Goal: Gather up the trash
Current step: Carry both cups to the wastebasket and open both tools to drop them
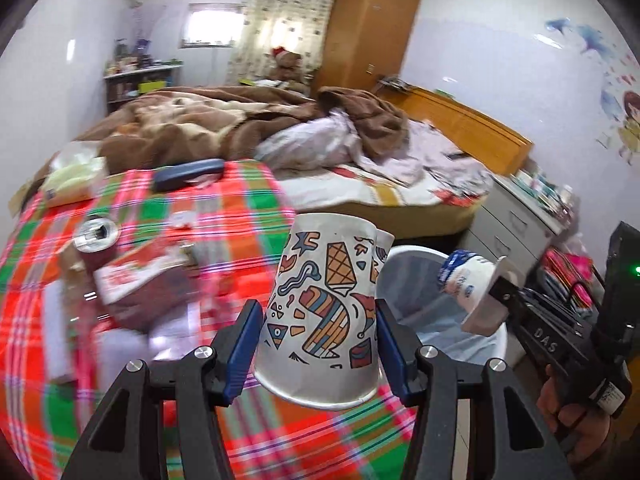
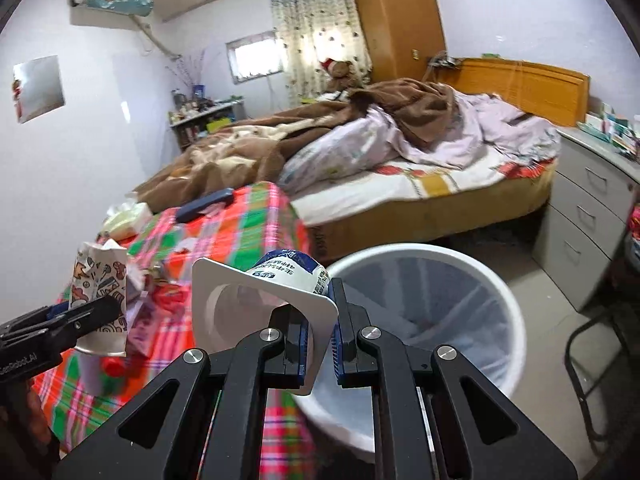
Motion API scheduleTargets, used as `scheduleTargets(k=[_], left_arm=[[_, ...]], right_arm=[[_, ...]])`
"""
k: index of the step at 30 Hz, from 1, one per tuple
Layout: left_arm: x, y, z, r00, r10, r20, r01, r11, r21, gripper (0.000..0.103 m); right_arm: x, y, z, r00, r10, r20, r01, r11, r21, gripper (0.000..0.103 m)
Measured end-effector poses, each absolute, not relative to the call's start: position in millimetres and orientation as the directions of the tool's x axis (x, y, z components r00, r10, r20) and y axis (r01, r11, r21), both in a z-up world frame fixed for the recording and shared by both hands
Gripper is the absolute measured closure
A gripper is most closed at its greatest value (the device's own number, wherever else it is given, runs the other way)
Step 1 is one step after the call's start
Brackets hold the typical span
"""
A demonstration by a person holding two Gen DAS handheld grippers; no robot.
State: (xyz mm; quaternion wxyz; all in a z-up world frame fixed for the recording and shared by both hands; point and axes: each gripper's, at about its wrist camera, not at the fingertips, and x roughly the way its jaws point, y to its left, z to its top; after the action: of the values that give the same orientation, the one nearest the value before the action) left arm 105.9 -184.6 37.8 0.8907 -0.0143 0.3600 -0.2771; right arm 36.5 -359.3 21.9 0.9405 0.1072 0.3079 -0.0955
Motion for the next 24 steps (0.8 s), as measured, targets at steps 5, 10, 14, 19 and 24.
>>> scheduleTargets(k=[5,10,14,19,24], left_arm=[[108,-236,27,0.52,-0.553,-0.652,0.564,0.795,-0.225,0.047],[109,-272,14,0.473,-0.564,-0.677,0.602,0.768,-0.219,0.047],[111,-296,3,0.446,-0.564,-0.695,0.626,0.751,-0.208,0.047],[117,-312,-10,0.404,-0.577,-0.71,0.639,0.733,-0.231,0.043],[119,-317,-16,0.392,-0.582,-0.712,0.642,0.728,-0.241,0.042]], right_arm=[[37,-390,10,0.756,-0.165,-0.634,0.318,0.938,0.135,0.093],[37,-410,-6,0.705,-0.198,-0.681,0.363,0.926,0.107,0.093],[37,-423,-16,0.667,-0.223,-0.711,0.391,0.917,0.078,0.093],[36,-434,-23,0.63,-0.225,-0.743,0.387,0.921,0.05,0.093],[35,-440,-28,0.597,-0.23,-0.769,0.39,0.921,0.027,0.075]])
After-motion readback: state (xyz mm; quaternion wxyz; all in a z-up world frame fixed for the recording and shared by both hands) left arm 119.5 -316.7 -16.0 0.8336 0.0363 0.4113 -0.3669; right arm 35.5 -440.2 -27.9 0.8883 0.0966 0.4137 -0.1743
